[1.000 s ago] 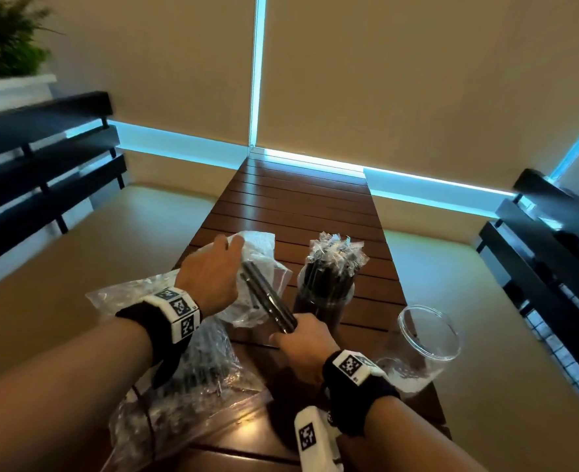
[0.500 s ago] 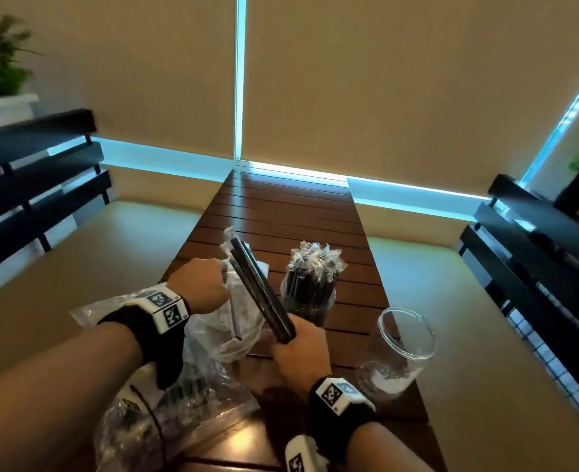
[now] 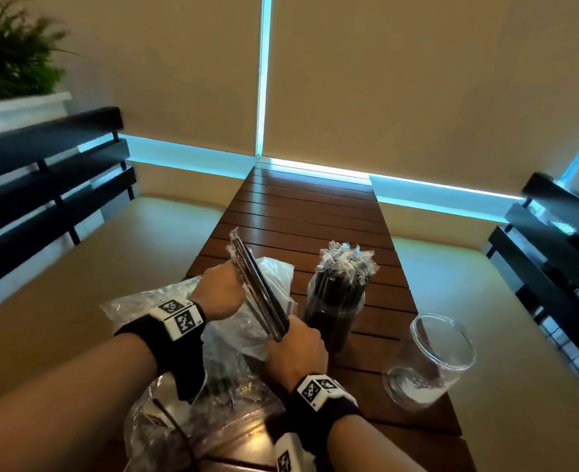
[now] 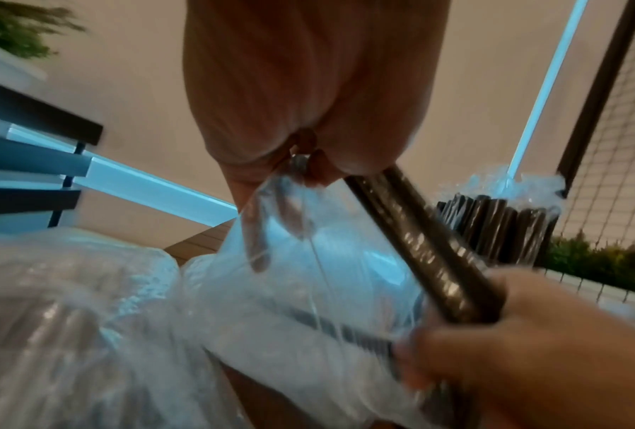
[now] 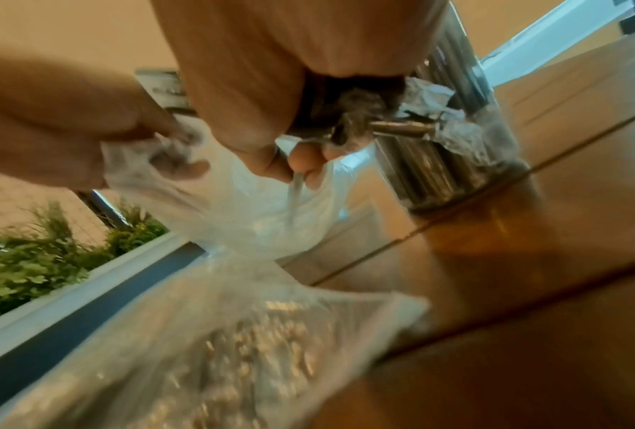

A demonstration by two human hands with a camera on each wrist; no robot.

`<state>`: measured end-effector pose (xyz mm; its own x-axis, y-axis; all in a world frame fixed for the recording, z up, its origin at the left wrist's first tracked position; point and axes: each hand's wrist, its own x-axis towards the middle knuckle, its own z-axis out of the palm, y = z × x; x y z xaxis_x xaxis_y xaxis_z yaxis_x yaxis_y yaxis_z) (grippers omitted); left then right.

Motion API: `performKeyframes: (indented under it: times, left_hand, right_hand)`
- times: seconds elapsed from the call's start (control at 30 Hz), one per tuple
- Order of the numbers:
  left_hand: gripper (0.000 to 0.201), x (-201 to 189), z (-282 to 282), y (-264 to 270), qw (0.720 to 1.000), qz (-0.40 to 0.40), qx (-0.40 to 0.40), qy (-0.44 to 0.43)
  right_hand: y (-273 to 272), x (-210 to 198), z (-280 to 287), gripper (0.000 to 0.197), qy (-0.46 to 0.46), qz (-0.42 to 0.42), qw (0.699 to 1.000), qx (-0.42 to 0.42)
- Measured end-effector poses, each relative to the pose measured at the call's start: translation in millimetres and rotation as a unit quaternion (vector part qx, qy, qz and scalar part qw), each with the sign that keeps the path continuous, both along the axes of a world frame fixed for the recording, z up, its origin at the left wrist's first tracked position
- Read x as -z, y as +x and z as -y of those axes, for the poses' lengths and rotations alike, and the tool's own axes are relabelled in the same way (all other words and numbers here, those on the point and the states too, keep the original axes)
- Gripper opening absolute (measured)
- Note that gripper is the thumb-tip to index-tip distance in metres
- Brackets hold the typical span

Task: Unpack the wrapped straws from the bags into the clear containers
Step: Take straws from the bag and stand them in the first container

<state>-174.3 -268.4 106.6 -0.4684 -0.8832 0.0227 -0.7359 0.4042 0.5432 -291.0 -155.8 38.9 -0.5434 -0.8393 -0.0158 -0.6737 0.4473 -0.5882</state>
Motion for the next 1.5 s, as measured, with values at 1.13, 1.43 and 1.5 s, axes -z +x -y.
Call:
performKeyframes:
  times: [1.13, 1.43, 1.5]
  left_hand:
    - [0.02, -152, -67, -72, 0.829, -0.515, 0.103, 0.195]
    - [0.036, -187, -63, -65, 0.806, -0.586, 0.07, 0.051]
    - [0.034, -192, -67, -68, 0.808, -0.583, 0.076, 0.017]
  right_hand:
    - [-36, -158, -16, 0.03, -0.224, 0.177, 0.951, -0.117]
    - [-51, -141, -33, 0.063, -0.287, 0.516, 0.804, -0.074]
    - [-52, -143, -28, 0.061, -0.264, 0.643, 0.718, -0.04]
